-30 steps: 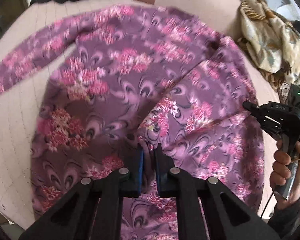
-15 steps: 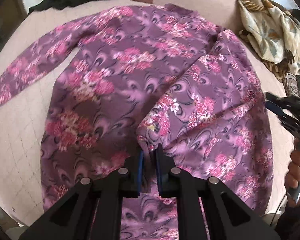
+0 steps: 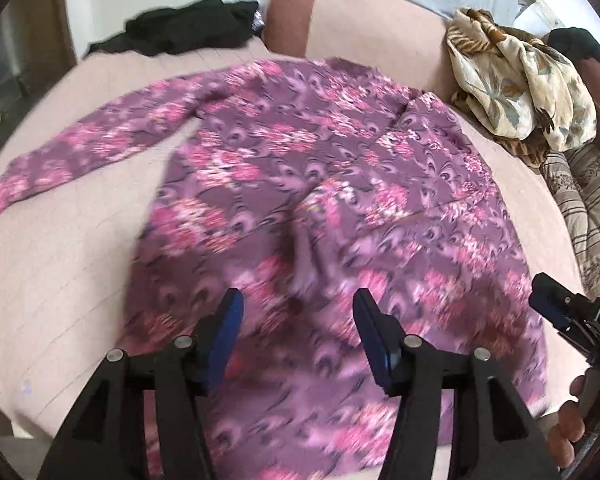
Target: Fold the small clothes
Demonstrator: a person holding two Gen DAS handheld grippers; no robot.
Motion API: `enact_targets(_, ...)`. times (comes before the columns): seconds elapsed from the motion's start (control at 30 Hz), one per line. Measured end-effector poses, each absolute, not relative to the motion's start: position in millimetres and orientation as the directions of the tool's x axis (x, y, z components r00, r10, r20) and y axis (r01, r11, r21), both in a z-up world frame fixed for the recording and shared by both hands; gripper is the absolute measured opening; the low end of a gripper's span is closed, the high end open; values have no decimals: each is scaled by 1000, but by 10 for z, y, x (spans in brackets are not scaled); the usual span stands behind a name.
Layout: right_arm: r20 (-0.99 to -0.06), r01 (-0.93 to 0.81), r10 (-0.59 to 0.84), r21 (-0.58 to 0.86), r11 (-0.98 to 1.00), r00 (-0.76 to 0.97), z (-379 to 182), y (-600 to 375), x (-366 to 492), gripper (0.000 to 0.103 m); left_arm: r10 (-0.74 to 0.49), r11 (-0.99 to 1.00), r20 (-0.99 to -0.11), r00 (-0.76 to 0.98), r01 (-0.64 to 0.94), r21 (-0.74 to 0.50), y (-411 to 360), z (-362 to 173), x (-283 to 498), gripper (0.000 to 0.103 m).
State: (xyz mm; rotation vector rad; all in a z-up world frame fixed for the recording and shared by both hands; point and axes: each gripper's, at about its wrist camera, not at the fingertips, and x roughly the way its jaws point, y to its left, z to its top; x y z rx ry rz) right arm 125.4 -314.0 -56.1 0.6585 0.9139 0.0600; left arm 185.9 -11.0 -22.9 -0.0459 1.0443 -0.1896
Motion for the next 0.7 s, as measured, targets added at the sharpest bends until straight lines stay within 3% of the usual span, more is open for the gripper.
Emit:
enact_targets(0.37,-665,85,236,412,907,709,93,-2292,927,68,-155,985,-773,615,36,-168,370,98,1671,63)
enact_targets(0.53,-601,73,179,369,926,779,624,-2197,1013,94,-147,984,-746,650,18,-178,470,200,1711,71)
enact_targets(0.7,-618,58,166,327,943,769,603,-2187,1390,94,-148,980,-764,628,-9,-197,538,137,1829,71)
